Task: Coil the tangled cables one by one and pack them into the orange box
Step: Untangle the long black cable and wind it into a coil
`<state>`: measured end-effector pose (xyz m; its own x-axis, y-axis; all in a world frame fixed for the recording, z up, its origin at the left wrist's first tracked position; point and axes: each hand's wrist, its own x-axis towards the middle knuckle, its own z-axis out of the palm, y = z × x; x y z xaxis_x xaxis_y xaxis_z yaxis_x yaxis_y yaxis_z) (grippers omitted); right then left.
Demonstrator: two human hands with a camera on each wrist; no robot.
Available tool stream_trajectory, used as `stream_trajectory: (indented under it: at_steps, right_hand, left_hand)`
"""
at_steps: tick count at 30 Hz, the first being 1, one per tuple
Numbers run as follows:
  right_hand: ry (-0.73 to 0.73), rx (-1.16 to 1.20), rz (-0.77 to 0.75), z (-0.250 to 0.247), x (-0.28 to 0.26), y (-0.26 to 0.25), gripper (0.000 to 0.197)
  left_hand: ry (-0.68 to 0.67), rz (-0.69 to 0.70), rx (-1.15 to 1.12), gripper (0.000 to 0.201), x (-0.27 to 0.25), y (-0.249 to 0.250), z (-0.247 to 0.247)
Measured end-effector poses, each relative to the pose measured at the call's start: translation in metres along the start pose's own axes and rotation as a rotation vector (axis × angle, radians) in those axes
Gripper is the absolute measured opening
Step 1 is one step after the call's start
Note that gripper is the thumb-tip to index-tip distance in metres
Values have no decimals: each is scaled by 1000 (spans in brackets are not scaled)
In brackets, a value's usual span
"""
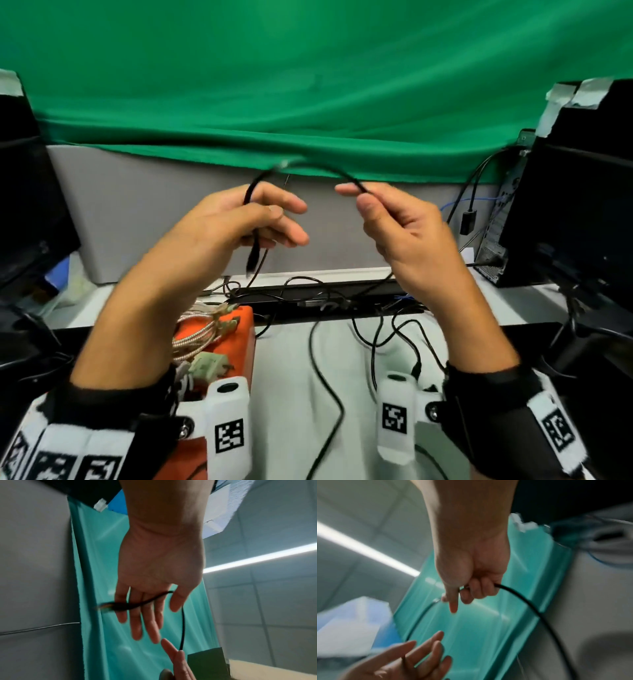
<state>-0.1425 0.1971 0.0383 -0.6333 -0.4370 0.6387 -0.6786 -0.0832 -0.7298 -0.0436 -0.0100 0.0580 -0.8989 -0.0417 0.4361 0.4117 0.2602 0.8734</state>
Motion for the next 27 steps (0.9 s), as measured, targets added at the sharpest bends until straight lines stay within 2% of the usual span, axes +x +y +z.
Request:
stream_trajectory:
  at_steps: [3,4,7,9,11,14,18,21,24,27]
  right_hand:
    - [-146,-351,-29,-6,-2,-7,25]
    - [-155,-408,-42,-6,-3,-8,25]
    - [-54,-431,-131,-4,-3,-10,21]
    - [58,-315,-117,-3,0,-6,11]
    - [113,-182,-35,-2,3,1,8]
    - [50,-158,72,2,3,9,16]
    - [-213,-196,190,20,-2,9,27]
    - [-314,-307,136,33,-6,-4,27]
    - [-341,-471,68,40,-10,-19,29]
    - [-382,-522,39,38,-14,-32,27]
  left_hand:
    - [-70,-93,-234,39,-3,6,2]
    - [-57,-143,-236,43,-4,7,7]
    - [-61,-242,-18,46,-2,0,22]
    - [-67,-244,-87,43,-1,0,26]
    - [30,-201,-378,38,3,3,24]
    - [142,-26,-779,37,12,1,23]
    - [184,212,-884,48,14,-2,27]
    - [131,337,-721,52,9,2,26]
    - [88,392,-235,45,5,0,26]
    - [70,334,350,41,-2,-4,27]
